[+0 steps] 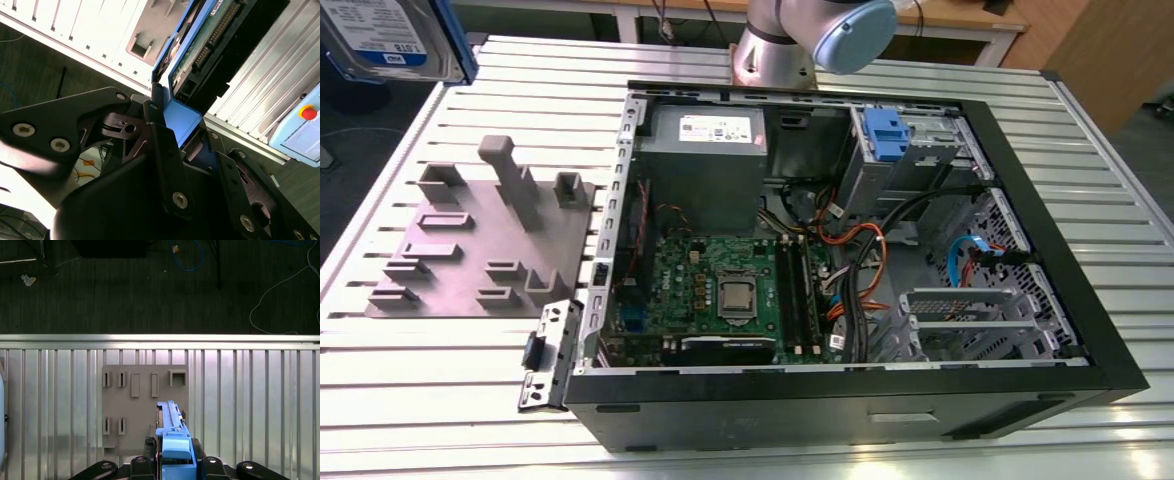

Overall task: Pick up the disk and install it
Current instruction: 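Pick up the disk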

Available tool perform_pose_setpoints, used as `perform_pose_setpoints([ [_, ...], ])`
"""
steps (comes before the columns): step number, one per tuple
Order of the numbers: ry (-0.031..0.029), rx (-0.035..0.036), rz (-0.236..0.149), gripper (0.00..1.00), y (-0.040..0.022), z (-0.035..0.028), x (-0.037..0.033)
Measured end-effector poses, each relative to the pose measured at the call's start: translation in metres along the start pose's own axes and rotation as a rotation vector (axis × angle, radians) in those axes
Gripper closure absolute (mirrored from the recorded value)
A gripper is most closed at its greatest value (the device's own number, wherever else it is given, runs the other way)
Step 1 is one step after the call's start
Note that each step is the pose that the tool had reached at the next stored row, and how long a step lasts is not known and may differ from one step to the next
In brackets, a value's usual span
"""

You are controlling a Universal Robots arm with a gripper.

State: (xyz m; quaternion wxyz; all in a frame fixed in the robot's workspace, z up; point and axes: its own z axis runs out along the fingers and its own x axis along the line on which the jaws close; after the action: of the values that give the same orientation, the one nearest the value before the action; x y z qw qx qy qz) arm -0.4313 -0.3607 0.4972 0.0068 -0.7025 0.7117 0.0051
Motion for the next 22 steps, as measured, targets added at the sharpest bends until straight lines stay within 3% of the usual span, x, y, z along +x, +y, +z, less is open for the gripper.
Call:
perform_pose_setpoints([
  [22,0.0,0.0,0.0,0.63,-0.0045,0.0,0.0],
])
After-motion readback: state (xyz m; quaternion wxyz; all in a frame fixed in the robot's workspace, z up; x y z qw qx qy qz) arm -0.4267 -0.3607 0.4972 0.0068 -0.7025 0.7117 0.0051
